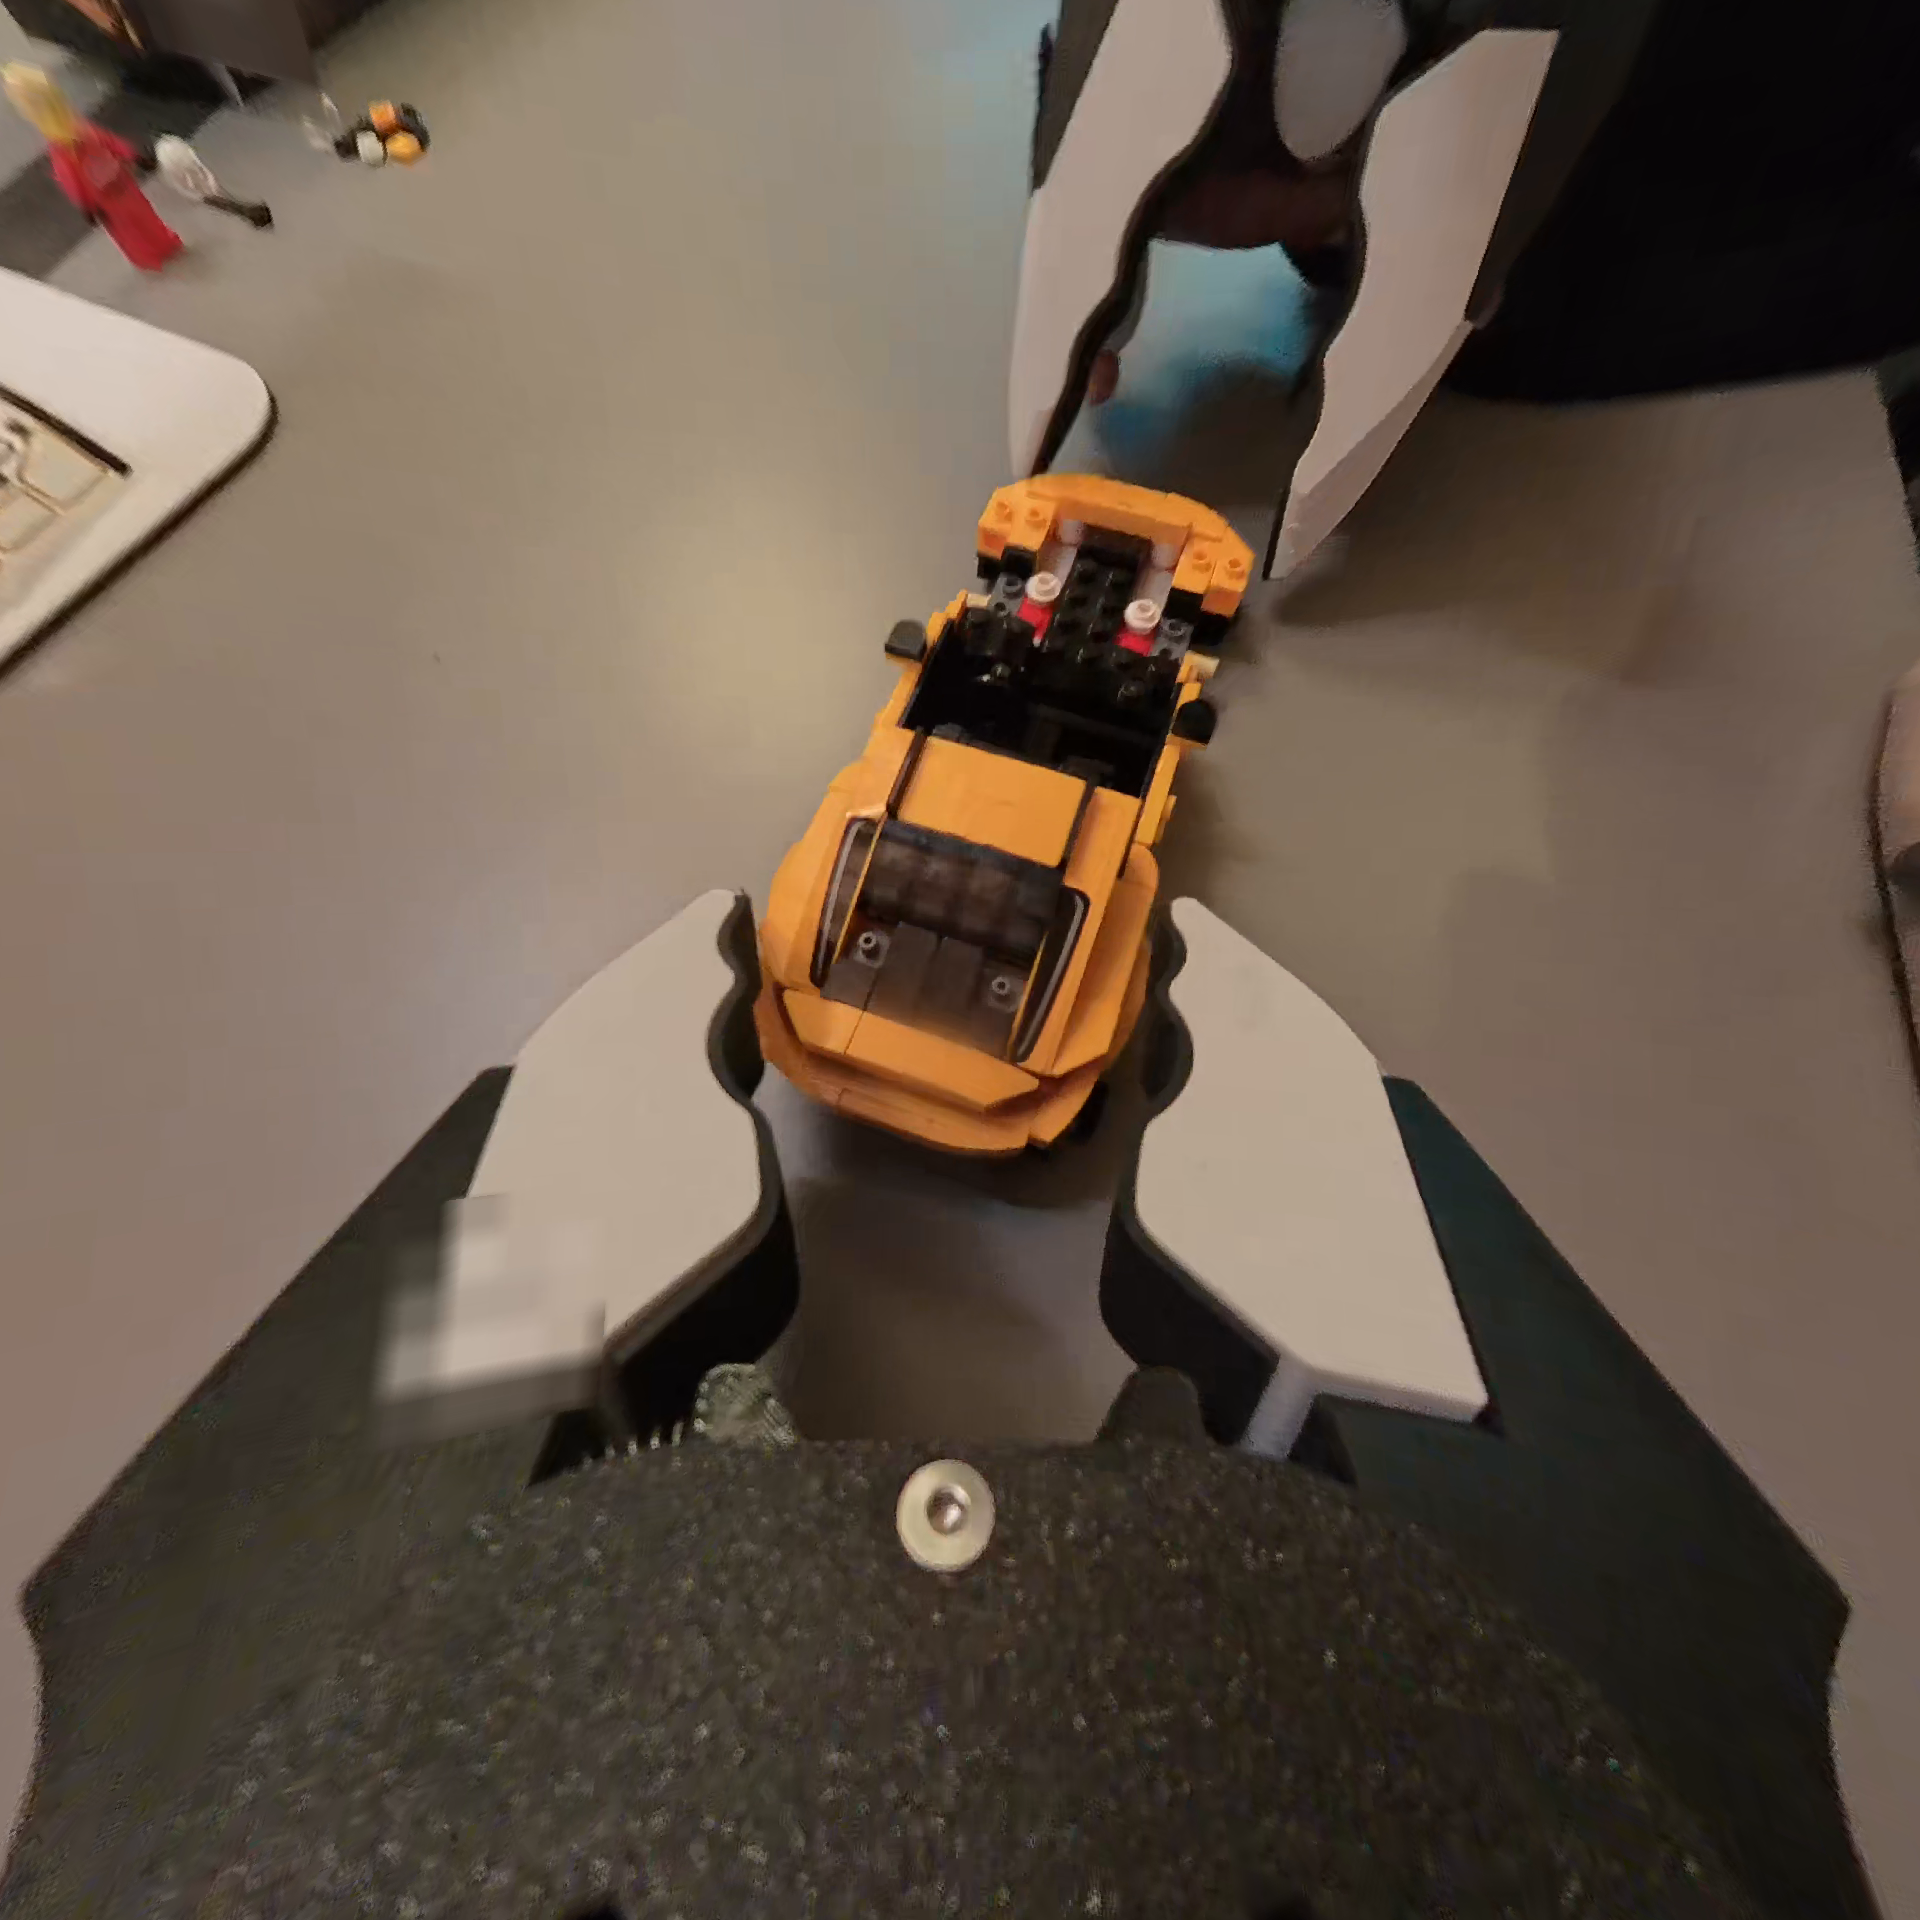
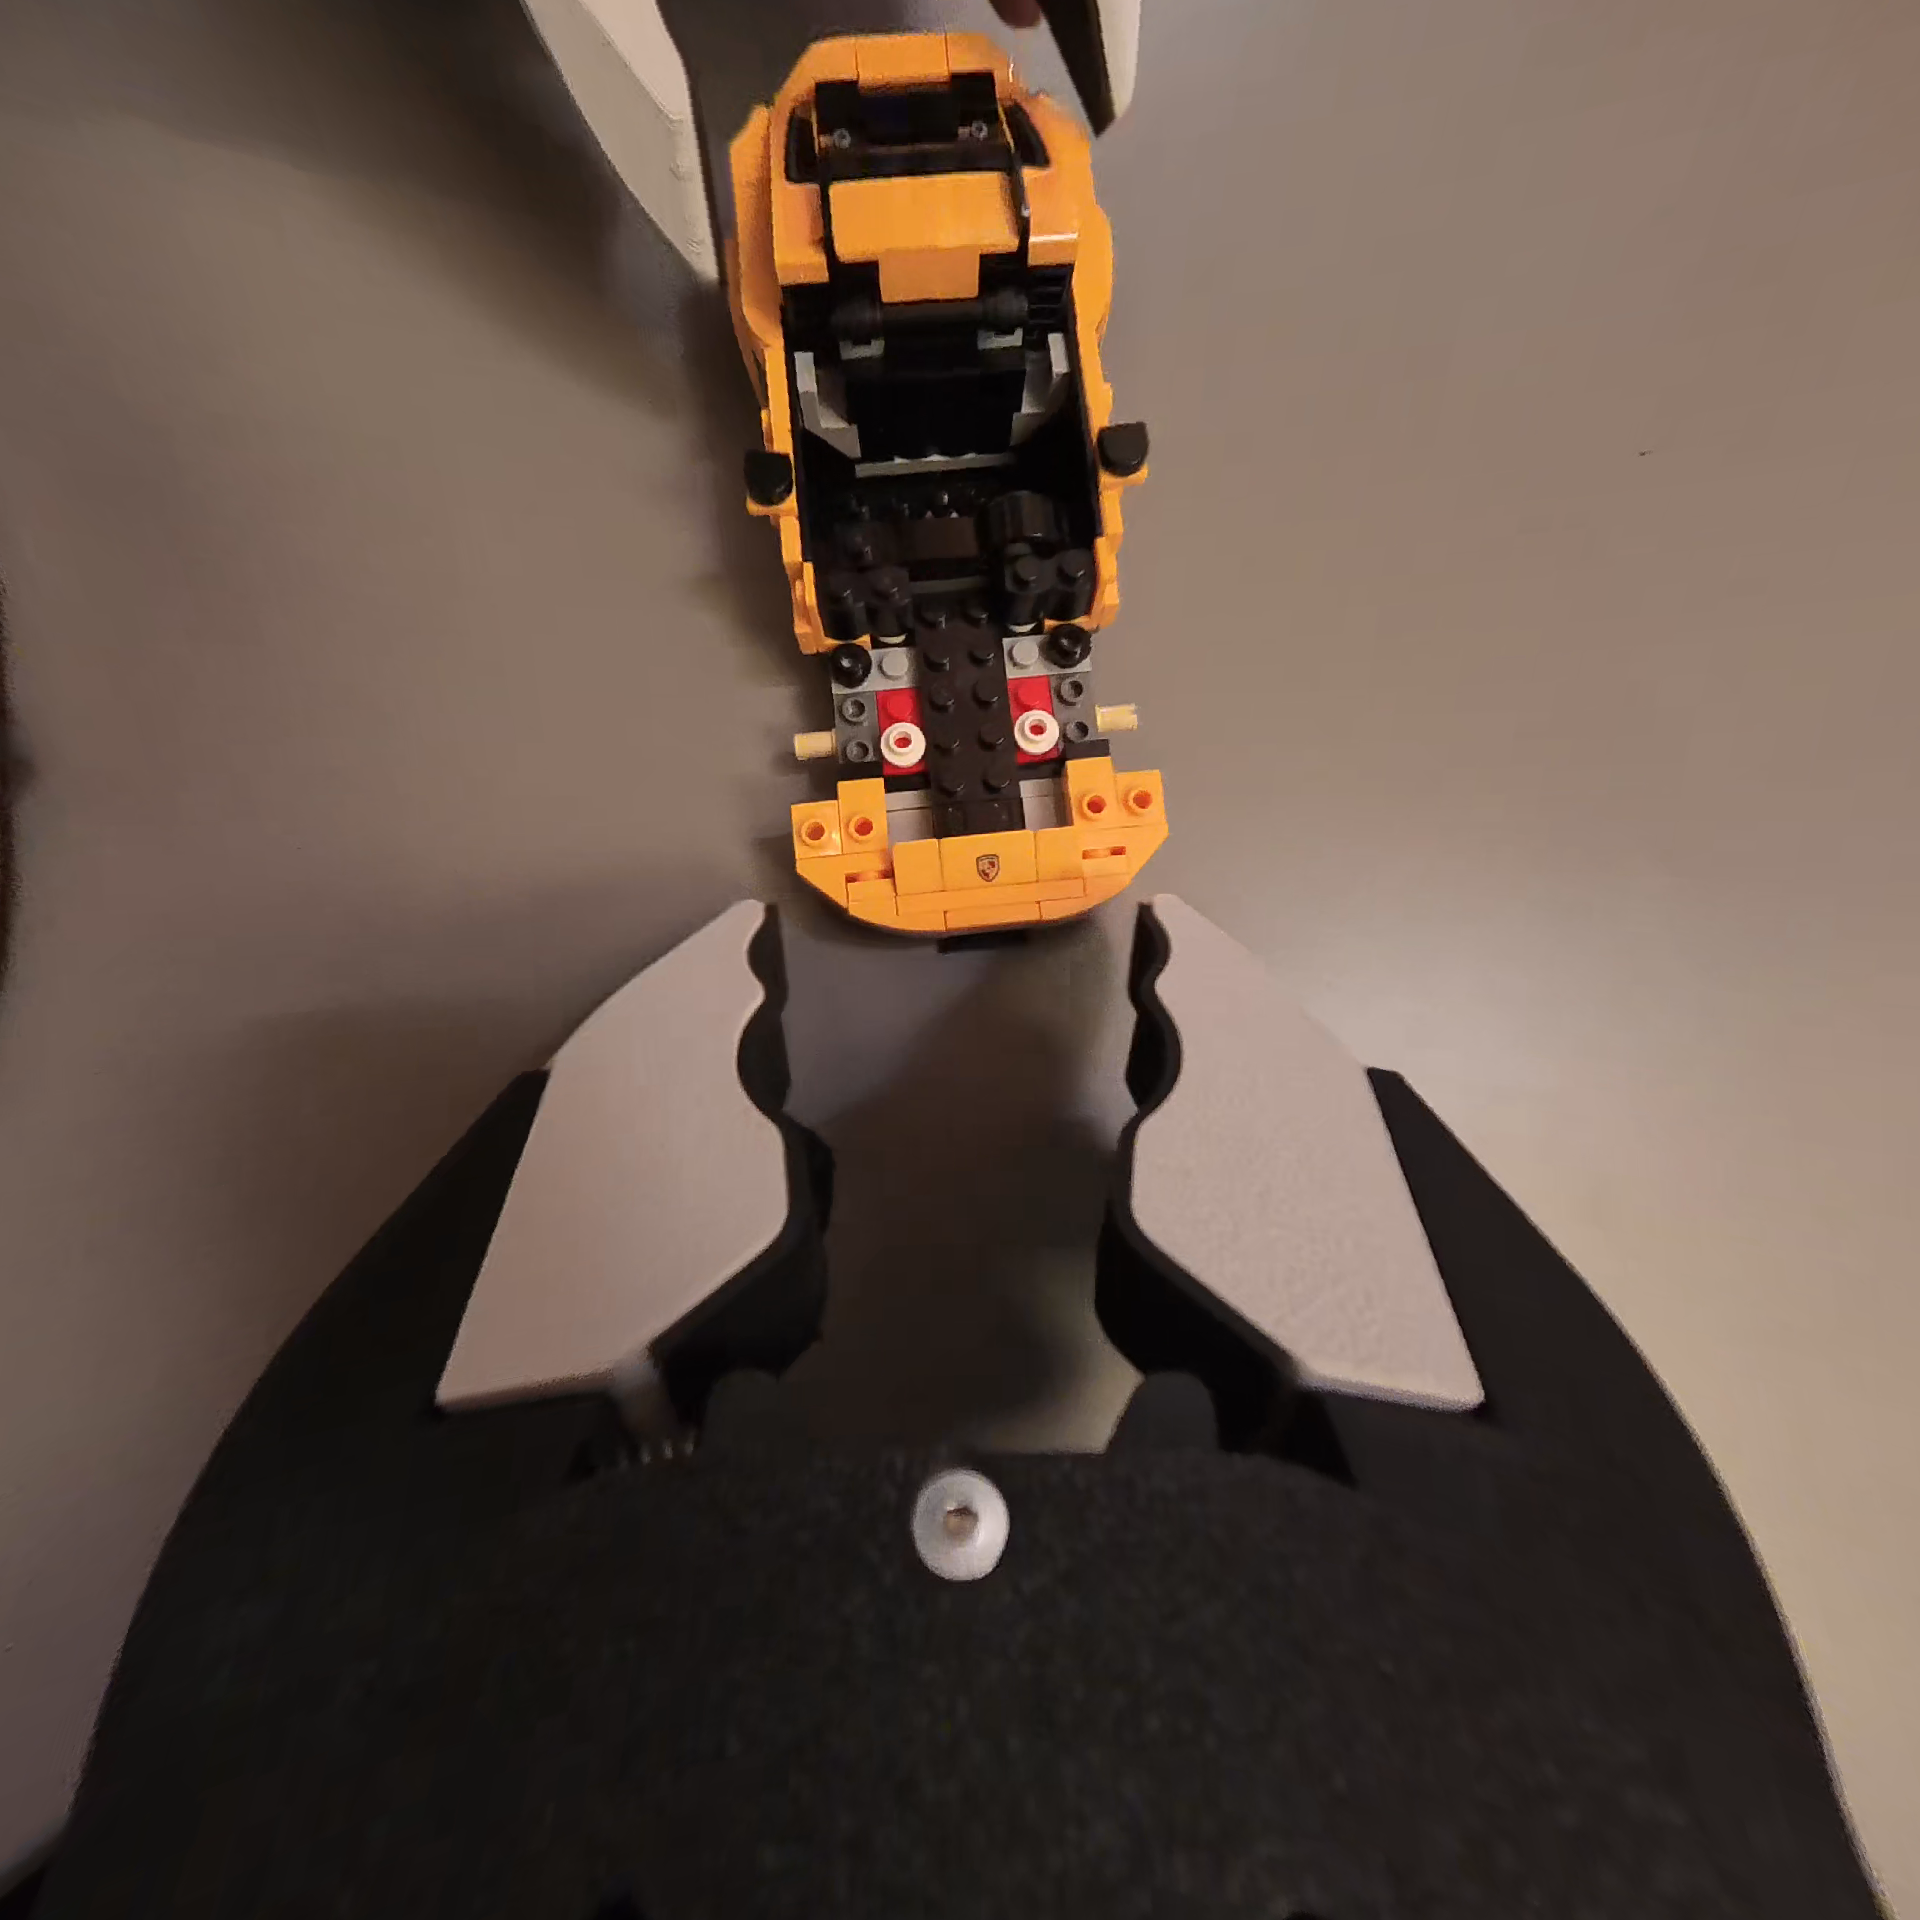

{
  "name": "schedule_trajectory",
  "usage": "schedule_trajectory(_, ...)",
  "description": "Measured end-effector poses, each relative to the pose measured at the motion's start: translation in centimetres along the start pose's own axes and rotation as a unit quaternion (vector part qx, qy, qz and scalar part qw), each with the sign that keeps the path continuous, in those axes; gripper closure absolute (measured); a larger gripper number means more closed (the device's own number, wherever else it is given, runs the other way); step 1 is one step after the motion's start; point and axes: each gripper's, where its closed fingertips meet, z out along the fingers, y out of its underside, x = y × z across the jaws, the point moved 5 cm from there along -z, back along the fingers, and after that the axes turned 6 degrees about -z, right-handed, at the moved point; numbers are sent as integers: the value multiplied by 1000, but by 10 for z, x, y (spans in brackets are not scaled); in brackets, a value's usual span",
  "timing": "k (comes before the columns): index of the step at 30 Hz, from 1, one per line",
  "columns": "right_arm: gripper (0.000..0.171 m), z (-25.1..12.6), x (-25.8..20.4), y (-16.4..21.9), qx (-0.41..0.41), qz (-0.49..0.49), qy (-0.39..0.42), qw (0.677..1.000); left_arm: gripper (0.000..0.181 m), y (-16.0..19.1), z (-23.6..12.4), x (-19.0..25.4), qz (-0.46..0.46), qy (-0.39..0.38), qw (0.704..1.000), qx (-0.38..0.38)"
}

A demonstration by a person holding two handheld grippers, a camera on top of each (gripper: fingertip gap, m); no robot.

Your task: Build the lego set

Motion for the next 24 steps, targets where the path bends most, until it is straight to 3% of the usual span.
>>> schedule_trajectory(4,99,4,6,-5,13,9,-7,1000,107,3,-6,-2,20,-14,999,-22)
schedule_trajectory(9,106,11,9,-5,6,9,1,1000,110,9,-2,-5,34,-40,998,-46)
schedule_trajectory(19,111,14,33,-3,33,65,114,991,127,6,5,-42,37,-175,984,-21)
schedule_trajectory(24,112,14,35,-2,29,63,129,989,127,5,10,-51,31,-190,981,-20)
